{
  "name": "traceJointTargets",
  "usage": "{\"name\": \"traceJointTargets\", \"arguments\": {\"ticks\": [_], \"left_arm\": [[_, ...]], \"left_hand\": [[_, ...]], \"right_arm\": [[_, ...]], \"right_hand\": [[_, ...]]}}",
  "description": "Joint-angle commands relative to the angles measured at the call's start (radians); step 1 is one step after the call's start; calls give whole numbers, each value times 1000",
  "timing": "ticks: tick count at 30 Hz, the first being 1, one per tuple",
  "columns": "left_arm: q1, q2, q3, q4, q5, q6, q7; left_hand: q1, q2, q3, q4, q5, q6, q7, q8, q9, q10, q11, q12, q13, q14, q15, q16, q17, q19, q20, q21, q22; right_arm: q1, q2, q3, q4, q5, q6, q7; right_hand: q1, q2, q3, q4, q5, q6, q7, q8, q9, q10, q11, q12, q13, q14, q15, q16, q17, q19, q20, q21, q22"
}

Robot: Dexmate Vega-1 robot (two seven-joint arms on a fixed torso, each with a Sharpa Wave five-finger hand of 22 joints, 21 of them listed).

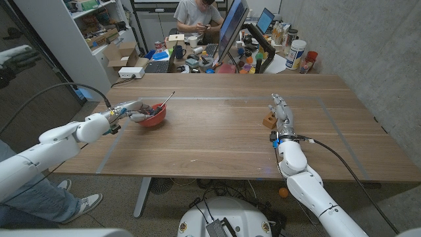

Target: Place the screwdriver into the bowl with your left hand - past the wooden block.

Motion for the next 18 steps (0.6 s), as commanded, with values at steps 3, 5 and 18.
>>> {"name": "traceJointTargets", "arguments": {"ticks": [3,5,18], "left_arm": [[-20,20,-14,-60,-32,51,-89],[-24,28,-20,-72,-41,50,-101],[-34,62,-57,-142,-51,68,-127]], "left_hand": [[-28,9,-4,10,-2,-8,12,1,1,-2,7,0,4,-12,18,3,6,-4,15,-6,3],[-36,12,-5,12,-1,-12,13,1,1,-3,13,1,4,-20,24,2,5,-20,19,-13,3],[-51,32,5,13,5,-9,15,7,0,-15,15,1,7,-72,34,-7,3,-78,23,-38,3]], "right_arm": [[6,-7,12,2,9,12,16],[7,-7,12,3,10,13,19],[12,-2,13,22,18,33,31]], "right_hand": [[1,3,-3,-3,7,2,-6,-1,3,8,-2,0,5,7,0,-3,1,11,5,-1,2],[1,3,-3,-3,7,2,-6,-1,3,9,-2,0,5,7,1,-3,1,11,6,-1,2],[0,3,-4,-3,7,2,-7,-1,3,10,-4,0,5,10,3,-2,1,13,8,0,2]]}}
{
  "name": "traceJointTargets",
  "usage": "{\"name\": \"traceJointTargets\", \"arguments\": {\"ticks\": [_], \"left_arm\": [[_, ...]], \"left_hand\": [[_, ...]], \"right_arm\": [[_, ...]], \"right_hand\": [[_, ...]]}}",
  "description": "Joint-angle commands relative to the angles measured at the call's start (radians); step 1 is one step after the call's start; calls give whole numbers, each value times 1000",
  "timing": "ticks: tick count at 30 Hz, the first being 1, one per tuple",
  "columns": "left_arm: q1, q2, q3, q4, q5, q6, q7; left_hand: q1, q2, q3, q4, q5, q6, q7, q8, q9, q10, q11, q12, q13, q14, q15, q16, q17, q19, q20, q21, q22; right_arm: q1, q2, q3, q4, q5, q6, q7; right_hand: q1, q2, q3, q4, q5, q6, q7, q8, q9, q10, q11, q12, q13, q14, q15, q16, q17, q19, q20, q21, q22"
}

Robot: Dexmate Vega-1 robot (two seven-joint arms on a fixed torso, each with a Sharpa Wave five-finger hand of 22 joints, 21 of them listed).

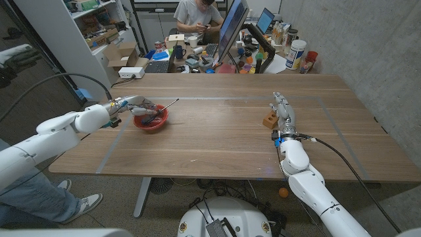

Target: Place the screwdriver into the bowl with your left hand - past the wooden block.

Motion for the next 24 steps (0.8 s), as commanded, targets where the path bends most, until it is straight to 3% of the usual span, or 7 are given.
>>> {"name": "traceJointTargets", "arguments": {"ticks": [1,15,24], "left_arm": [[-9,23,-30,-56,-10,19,-24],[46,7,-98,-70,-67,0,75],[61,-52,-130,-37,-120,-74,170]], "left_hand": [[0,6,10,1,5,1,4,7,0,-2,2,1,2,-16,-2,-7,2,-12,1,-6,3],[-2,12,18,-5,9,-16,-1,3,0,-26,3,-4,3,-33,-1,-6,0,-22,2,-11,3],[-4,22,27,-11,14,-39,-10,-1,-1,-44,4,-7,5,-36,-13,1,4,-33,-10,-16,4]], "right_arm": [[4,3,4,14,6,17,12],[1,-7,6,-8,-6,8,7],[0,-17,-4,-42,-37,-11,-6]], "right_hand": [[0,3,-2,0,7,3,-7,-1,3,10,-3,0,5,11,3,-1,1,6,1,0,2],[0,3,-2,0,7,3,-7,-1,3,10,-4,0,5,12,4,-1,2,7,2,0,2],[0,3,-3,0,7,3,-6,-1,3,10,-3,0,5,13,5,-1,2,7,1,0,2]]}}
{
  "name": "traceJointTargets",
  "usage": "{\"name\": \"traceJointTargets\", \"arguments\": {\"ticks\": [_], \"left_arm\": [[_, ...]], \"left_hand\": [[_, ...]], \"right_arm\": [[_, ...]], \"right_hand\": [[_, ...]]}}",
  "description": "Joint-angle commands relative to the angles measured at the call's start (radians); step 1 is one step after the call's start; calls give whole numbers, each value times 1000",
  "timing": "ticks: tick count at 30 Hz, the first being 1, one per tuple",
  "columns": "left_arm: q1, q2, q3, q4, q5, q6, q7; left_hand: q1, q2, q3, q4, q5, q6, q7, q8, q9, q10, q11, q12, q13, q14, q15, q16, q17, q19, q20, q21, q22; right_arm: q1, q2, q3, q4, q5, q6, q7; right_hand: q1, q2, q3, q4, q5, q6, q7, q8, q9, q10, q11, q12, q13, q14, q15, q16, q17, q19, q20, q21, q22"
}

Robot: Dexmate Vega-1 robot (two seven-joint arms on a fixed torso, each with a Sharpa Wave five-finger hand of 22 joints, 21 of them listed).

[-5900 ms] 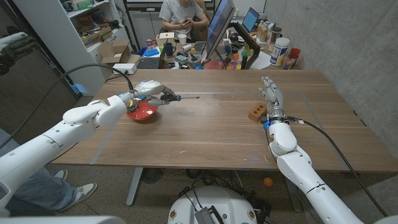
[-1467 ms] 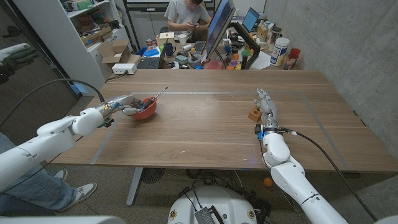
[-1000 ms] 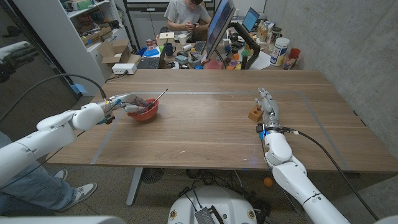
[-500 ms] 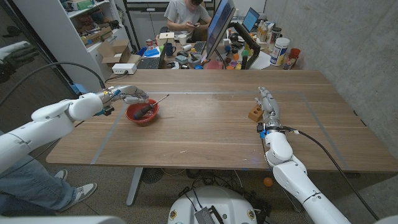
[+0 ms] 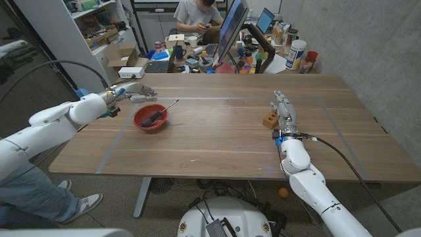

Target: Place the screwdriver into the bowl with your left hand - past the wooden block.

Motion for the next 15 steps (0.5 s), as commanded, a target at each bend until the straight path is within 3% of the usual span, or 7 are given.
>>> {"name": "traceJointTargets", "arguments": {"ticks": [1,9,15], "left_arm": [[28,-67,-52,33,-70,-88,117],[28,-148,-87,83,-202,-188,143],[5,-185,-95,154,-342,-277,56]], "left_hand": [[-1,8,10,-2,8,-16,-3,-2,-1,-13,0,-3,5,-13,-7,1,4,-9,-12,-6,4],[-8,11,12,-3,9,-30,-5,-2,-1,-30,3,-5,6,-39,1,-1,8,-25,-15,-12,5],[-32,18,10,6,10,-41,-4,-1,-1,-51,12,-6,8,-71,11,-2,12,-49,-12,-21,6]], "right_arm": [[-4,-12,-10,-40,-35,-23,-17],[-20,-19,-17,-83,-68,-40,-42],[-36,-26,-20,-121,-100,-53,-66]], "right_hand": [[0,3,-3,0,7,3,-5,-1,3,8,-1,0,5,7,-1,-1,2,7,1,0,2],[0,4,-4,0,7,4,-5,-1,3,9,-2,0,5,7,-3,-1,2,7,2,-1,2],[0,4,-4,0,7,3,-5,-1,3,8,-3,0,5,7,-3,-1,2,7,2,-1,2]]}}
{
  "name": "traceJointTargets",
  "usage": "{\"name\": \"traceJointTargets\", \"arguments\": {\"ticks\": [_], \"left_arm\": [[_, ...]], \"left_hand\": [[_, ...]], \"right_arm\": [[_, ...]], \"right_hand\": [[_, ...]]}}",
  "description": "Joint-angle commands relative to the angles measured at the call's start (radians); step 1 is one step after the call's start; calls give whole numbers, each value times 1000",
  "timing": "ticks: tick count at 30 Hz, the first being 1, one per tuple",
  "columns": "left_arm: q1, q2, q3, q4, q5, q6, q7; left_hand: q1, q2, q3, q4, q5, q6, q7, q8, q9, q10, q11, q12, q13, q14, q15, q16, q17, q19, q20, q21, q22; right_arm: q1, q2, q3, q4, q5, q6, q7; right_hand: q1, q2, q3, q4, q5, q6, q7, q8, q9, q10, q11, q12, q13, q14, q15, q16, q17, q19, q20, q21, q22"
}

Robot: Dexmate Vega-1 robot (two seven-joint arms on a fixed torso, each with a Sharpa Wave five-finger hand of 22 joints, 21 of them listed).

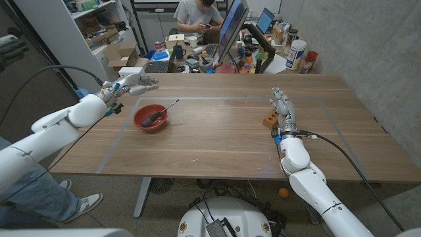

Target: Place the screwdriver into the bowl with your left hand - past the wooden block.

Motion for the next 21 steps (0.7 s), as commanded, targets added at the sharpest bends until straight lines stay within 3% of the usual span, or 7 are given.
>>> {"name": "traceJointTargets", "arguments": {"ticks": [1,7,14,21], "left_arm": [[-26,-94,-30,119,-242,-168,-80],[-62,-120,-26,201,-377,-235,-212],[-60,-130,-40,227,-413,-272,-238],[-57,-135,-50,244,-429,-292,-247]], "left_hand": [[-26,9,7,11,5,-12,-1,-1,4,-15,10,-2,3,-18,8,-2,6,-21,4,-11,3],[-85,15,-6,36,3,-54,6,-6,3,-67,31,-8,6,-77,21,-5,9,-63,12,-25,3],[-114,12,-13,45,2,-76,12,-6,2,-89,39,-7,7,-113,32,-6,8,-87,17,-33,2],[-129,11,-17,50,0,-82,13,-5,2,-95,44,-5,7,-124,35,-6,7,-98,18,-36,2]], "right_arm": [[-26,-13,-9,-69,-57,-27,-41],[-40,-18,-16,-107,-89,-47,-65],[-48,-19,-25,-141,-114,-74,-83],[-21,-18,-37,-131,-124,-81,-76]], "right_hand": [[0,4,-4,0,7,3,-5,-1,3,9,-3,0,5,2,2,-1,2,7,2,-1,2],[-1,4,-4,0,7,3,-5,-1,3,9,-4,0,5,2,2,-1,2,7,2,-1,2],[0,4,-5,0,7,3,-4,-1,3,9,-3,0,5,3,3,-1,2,8,2,-1,2],[0,4,-5,-1,7,3,-5,-1,3,10,-3,0,5,3,2,-1,2,7,2,-1,2]]}}
